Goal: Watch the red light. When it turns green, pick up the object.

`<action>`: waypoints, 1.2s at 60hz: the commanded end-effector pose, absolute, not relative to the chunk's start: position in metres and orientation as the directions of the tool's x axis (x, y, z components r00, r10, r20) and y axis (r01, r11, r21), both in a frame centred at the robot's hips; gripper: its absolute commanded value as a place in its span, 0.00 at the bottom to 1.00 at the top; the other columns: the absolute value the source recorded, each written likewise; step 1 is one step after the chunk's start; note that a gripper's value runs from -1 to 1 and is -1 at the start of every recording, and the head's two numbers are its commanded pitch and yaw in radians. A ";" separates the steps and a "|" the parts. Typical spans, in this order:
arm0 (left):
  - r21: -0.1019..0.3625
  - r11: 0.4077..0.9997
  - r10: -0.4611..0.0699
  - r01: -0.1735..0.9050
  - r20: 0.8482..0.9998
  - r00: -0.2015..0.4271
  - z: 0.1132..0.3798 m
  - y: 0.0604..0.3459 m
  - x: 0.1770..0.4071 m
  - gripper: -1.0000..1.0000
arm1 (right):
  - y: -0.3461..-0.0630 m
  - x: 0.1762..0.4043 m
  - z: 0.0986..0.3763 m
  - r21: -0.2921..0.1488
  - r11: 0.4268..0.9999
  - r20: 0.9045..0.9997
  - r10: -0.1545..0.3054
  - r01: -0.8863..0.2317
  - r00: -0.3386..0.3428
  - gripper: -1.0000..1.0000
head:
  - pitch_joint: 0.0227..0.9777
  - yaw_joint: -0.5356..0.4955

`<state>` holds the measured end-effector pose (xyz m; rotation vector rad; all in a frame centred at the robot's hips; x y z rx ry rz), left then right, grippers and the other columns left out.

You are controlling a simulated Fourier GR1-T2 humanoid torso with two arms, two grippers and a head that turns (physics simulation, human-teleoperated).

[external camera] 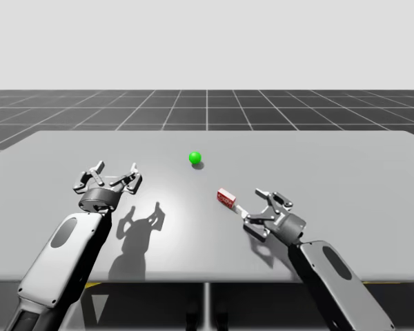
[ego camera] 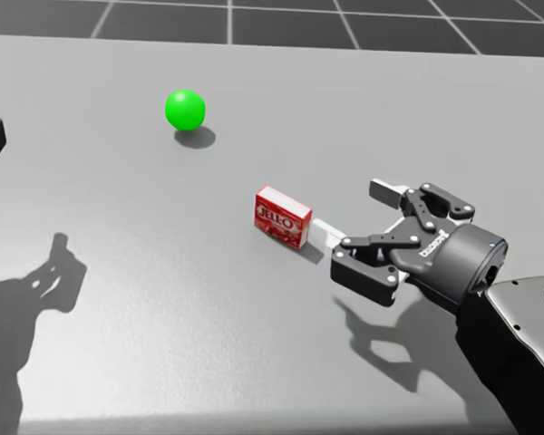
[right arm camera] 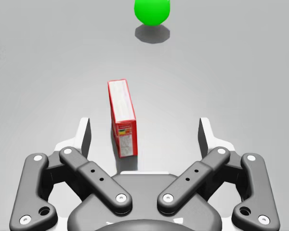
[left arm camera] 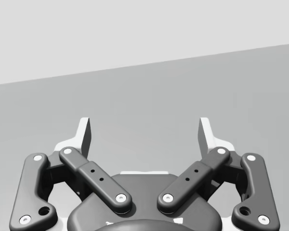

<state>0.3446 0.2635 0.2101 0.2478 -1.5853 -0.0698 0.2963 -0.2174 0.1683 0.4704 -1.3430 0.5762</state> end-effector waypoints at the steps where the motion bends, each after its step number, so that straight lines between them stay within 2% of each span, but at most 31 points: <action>1: 0.200 0.973 -0.202 -0.114 0.979 -0.010 0.210 0.264 0.345 0.00 | -0.202 0.298 0.152 0.014 0.742 0.977 0.131 -0.670 0.167 0.00 | 0.82 0.43; 13: 0.197 0.974 -0.200 -0.115 0.980 -0.013 0.210 0.264 0.345 0.00 | -0.190 0.306 0.139 0.013 0.735 0.969 0.157 -0.678 0.190 0.00 | 0.83 0.43; 15: 0.197 0.974 -0.199 -0.115 0.980 -0.013 0.210 0.264 0.345 0.00 | -0.188 0.309 0.135 -0.002 0.735 0.965 0.179 -0.678 0.191 0.00 | 0.83 0.43; 20: 0.197 0.974 -0.199 -0.115 0.980 -0.013 0.210 0.264 0.345 0.00 | -0.182 0.315 0.132 -0.011 0.731 0.963 0.191 -0.682 0.189 0.00 | 0.83 0.43; 31: 0.196 0.974 -0.198 -0.116 0.980 -0.013 0.211 0.265 0.345 0.00 | -0.166 0.332 0.130 -0.041 0.727 0.966 0.205 -0.686 0.160 0.00 | 0.83 0.43; 34: 0.196 0.974 -0.199 -0.116 0.980 -0.014 0.211 0.265 0.345 0.00 | -0.163 0.334 0.129 -0.037 0.725 0.964 0.206 -0.687 0.166 0.00 | 0.83 0.43; 39: 0.195 0.974 -0.198 -0.116 0.980 -0.015 0.211 0.265 0.344 0.00 | -0.157 0.339 0.124 -0.067 0.722 0.958 0.239 -0.689 0.156 0.00 | 0.83 0.43; 44: 0.194 0.974 -0.197 -0.116 0.980 -0.015 0.211 0.265 0.345 0.00 | -0.155 0.341 0.122 -0.076 0.722 0.953 0.255 -0.688 0.162 0.00 | 0.83 0.44; 49: 0.195 0.974 -0.198 -0.117 0.980 -0.016 0.212 0.265 0.345 0.00 | -0.156 0.343 0.122 -0.061 0.729 0.951 0.250 -0.682 0.183 0.00 | 0.82 0.43; 51: 0.196 0.974 -0.199 -0.117 0.980 -0.016 0.211 0.265 0.345 0.00 | -0.157 0.343 0.122 -0.080 0.721 0.948 0.269 -0.688 0.171 0.00 | 0.82 0.43; 52: 0.196 0.974 -0.199 -0.117 0.980 -0.016 0.211 0.265 0.345 0.00 | -0.158 0.344 0.122 -0.087 0.723 0.949 0.269 -0.686 0.164 0.09 | 0.82 0.43; 53: 0.196 0.973 -0.200 -0.117 0.980 -0.015 0.211 0.265 0.345 0.00 | -0.158 0.344 0.121 -0.083 0.744 0.956 0.248 -0.663 0.158 0.41 | 0.82 0.43; 54: 0.197 0.973 -0.200 -0.117 0.980 -0.015 0.211 0.265 0.345 0.00 | -0.159 0.343 0.121 -0.079 0.753 0.957 0.240 -0.653 0.161 0.58 | 0.82 0.43; 55: 0.197 0.973 -0.200 -0.117 0.980 -0.014 0.211 0.265 0.345 0.00 | -0.160 0.342 0.121 -0.079 0.752 0.957 0.240 -0.655 0.161 0.97 | 0.82 0.43; 56: 0.197 0.973 -0.200 -0.117 0.980 -0.014 0.211 0.264 0.345 0.00 | -0.161 0.343 0.121 -0.077 0.745 0.957 0.241 -0.662 0.161 1.00 | 0.82 0.43; 64: 0.199 0.973 -0.202 -0.116 0.979 -0.013 0.210 0.264 0.345 0.00 | -0.167 0.341 0.121 -0.068 0.750 0.957 0.236 -0.658 0.170 1.00 | 0.81 0.43; 72: 0.201 0.973 -0.204 -0.115 0.979 -0.013 0.210 0.263 0.345 0.00 | -0.170 0.341 0.122 -0.063 0.753 0.958 0.230 -0.655 0.172 1.00 | 0.72 0.42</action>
